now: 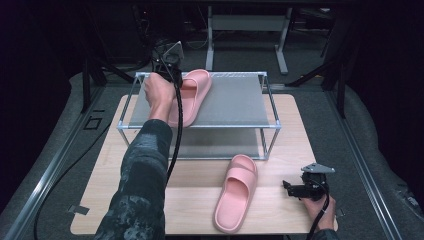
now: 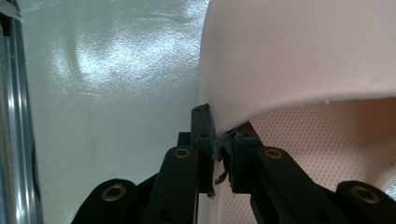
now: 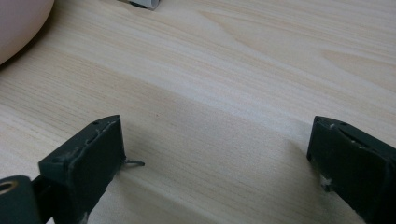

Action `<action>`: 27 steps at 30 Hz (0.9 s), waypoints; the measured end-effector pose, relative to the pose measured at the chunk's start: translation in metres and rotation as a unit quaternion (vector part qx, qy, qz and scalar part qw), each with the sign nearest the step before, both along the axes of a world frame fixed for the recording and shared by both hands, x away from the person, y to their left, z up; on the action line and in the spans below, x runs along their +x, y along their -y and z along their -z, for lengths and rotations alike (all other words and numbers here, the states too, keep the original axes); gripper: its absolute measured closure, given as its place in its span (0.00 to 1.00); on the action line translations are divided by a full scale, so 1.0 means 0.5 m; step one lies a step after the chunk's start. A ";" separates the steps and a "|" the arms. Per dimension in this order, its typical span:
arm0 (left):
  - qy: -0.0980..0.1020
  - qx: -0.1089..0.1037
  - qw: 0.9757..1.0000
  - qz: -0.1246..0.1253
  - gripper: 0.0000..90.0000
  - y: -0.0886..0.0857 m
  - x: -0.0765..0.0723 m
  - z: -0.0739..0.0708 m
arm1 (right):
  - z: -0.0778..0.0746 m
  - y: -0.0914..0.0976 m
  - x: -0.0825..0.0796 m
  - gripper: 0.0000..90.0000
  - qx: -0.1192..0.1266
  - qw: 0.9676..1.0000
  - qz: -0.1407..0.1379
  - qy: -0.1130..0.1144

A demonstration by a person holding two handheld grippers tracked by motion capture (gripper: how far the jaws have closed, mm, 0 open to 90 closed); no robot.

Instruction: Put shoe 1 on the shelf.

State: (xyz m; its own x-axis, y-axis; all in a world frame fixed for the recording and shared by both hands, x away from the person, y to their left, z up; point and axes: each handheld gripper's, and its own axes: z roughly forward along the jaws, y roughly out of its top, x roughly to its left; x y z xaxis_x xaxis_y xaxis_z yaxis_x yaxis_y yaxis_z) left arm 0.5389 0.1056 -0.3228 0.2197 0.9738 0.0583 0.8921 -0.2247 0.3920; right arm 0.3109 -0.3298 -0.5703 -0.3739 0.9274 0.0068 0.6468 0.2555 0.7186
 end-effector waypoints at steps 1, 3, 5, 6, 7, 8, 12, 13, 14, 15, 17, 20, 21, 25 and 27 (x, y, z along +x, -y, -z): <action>0.004 -0.007 1.000 0.009 0.91 -0.002 -0.002 0.000 | 0.000 0.000 0.000 0.04 0.000 1.000 0.000 0.000; 0.008 -0.015 1.000 0.014 0.88 -0.005 -0.005 -0.002 | -0.001 0.000 0.000 0.04 0.000 1.000 -0.001 -0.003; 0.017 -0.033 0.999 0.034 0.76 -0.014 -0.016 -0.013 | -0.001 0.000 0.000 0.04 0.000 1.000 -0.002 -0.002; 0.020 -0.036 0.998 0.043 0.69 -0.017 -0.022 -0.018 | -0.001 0.000 -0.001 0.04 -0.001 1.000 -0.001 -0.003; 0.020 -0.036 0.998 0.043 0.62 -0.017 -0.022 -0.018 | -0.001 0.000 -0.001 0.04 -0.001 1.000 -0.001 -0.003; 0.024 -0.042 0.997 0.053 0.62 -0.021 -0.028 -0.022 | -0.001 0.001 -0.001 0.04 0.001 1.000 -0.002 -0.001; 0.041 -0.032 0.994 0.092 0.42 -0.032 -0.062 -0.038 | -0.001 0.001 -0.001 0.04 0.001 1.000 -0.001 -0.001; 0.042 -0.029 0.993 0.102 0.38 -0.034 -0.072 -0.040 | -0.001 0.001 -0.001 0.05 0.001 1.000 -0.001 -0.001; 0.044 -0.039 0.992 0.111 0.33 -0.038 -0.081 -0.042 | -0.001 0.001 -0.001 0.05 0.001 1.000 -0.001 -0.001; 0.043 -0.050 0.991 0.120 0.30 -0.042 -0.091 -0.046 | -0.001 0.001 -0.001 0.05 0.001 1.000 -0.001 -0.001; 0.057 -0.051 0.987 0.138 0.22 -0.047 -0.114 -0.053 | -0.001 0.001 -0.001 0.05 0.001 1.000 -0.002 -0.001; 0.064 -0.056 0.983 0.164 0.17 -0.056 -0.148 -0.056 | -0.001 0.001 -0.001 0.05 0.001 1.000 -0.002 -0.001; 0.065 -0.054 0.981 0.172 0.17 -0.058 -0.159 -0.055 | -0.001 0.001 -0.001 0.05 0.001 1.000 -0.002 -0.001; 0.069 -0.055 0.976 0.198 0.14 -0.071 -0.202 -0.043 | -0.001 0.001 -0.001 0.05 0.001 1.000 -0.001 0.000; 0.069 -0.060 0.975 0.205 0.13 -0.080 -0.219 -0.033 | -0.001 0.001 -0.001 0.05 0.001 1.000 -0.001 0.000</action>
State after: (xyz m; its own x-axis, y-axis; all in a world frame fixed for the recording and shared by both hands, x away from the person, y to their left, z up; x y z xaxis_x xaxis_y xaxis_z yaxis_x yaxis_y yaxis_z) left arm 0.4292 0.1454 -0.3065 0.5897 0.8076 0.0056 0.6741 -0.4959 0.5474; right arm 0.3106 -0.3302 -0.5700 -0.3764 0.9264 0.0092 0.6466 0.2556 0.7187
